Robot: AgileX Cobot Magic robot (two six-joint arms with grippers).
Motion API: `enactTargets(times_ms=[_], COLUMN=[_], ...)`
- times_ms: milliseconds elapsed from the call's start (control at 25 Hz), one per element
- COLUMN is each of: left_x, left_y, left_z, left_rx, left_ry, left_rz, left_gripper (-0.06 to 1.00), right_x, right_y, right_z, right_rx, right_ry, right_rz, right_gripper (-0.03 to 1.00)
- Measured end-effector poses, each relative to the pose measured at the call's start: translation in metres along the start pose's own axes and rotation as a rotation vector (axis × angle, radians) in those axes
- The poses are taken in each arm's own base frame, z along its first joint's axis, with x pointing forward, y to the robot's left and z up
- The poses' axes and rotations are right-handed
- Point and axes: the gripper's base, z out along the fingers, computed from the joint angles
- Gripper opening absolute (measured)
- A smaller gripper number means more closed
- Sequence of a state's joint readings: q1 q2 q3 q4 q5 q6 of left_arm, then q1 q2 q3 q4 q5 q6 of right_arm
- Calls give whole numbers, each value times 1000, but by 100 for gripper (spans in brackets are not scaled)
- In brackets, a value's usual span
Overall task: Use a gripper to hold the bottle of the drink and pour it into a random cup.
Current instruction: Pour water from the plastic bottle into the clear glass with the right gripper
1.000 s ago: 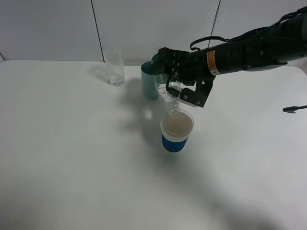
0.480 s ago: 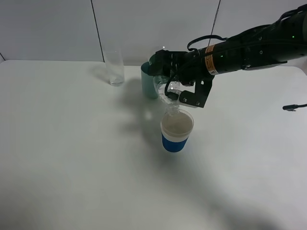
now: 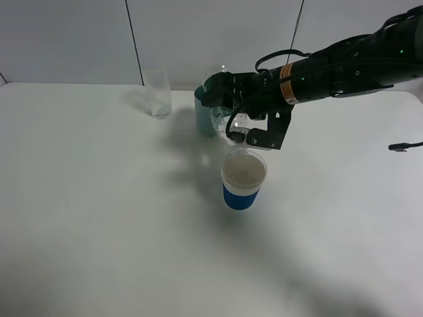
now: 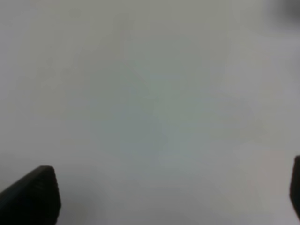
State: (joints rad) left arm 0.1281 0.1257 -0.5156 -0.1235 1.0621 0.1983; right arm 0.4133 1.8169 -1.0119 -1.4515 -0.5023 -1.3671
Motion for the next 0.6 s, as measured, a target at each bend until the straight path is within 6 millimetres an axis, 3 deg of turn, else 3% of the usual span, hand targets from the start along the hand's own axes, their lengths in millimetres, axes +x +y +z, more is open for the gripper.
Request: enactTargets(times_ms=[600], left_x=[0], left_y=[0], left_z=[0], left_rx=[0], left_ry=[0], left_rz=[0], left_gripper=[99], right_x=[1], right_y=[-3], right_z=[-2], right_rx=[2], right_ry=[0], right_rz=[-49], right_gripper=[56])
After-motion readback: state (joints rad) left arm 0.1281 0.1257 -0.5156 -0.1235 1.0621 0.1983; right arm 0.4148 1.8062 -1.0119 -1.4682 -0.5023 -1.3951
